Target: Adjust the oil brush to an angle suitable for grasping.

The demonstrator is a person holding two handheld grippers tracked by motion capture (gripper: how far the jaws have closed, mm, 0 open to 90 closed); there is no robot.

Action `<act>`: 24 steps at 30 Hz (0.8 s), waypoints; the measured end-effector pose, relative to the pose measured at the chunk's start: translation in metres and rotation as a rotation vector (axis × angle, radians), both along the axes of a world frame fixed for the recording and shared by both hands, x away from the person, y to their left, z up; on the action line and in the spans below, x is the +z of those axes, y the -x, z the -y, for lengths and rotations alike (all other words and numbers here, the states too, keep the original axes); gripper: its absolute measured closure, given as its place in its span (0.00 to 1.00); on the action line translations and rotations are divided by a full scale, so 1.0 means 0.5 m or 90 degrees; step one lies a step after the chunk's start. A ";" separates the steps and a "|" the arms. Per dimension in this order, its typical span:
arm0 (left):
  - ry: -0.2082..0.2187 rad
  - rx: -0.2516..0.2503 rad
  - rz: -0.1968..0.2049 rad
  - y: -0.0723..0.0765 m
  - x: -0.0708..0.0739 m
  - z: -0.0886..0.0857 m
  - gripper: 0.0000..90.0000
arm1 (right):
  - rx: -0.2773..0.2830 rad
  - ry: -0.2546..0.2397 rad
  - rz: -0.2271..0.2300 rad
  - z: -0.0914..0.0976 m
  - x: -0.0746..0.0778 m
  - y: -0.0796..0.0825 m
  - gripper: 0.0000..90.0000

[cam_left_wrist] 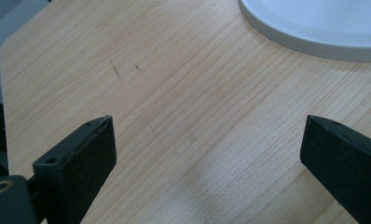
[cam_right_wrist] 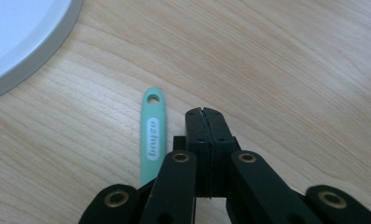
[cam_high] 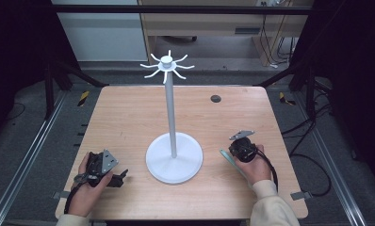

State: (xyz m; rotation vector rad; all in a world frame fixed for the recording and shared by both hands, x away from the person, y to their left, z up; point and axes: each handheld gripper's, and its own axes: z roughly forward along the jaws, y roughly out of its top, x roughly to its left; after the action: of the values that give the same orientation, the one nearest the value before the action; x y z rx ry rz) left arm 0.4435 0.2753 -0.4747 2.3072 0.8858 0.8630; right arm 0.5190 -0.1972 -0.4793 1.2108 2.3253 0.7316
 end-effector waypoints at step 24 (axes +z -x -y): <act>-0.003 -0.004 -0.003 0.000 -0.001 0.001 0.03 | 0.090 -0.004 -0.043 -0.042 -0.007 0.022 1.00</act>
State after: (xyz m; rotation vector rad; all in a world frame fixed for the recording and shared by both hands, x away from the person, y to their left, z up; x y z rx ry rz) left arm 0.4435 0.2746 -0.4752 2.3155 0.8797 0.8575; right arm 0.5078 -0.1762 -0.4830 1.0985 2.4866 0.7562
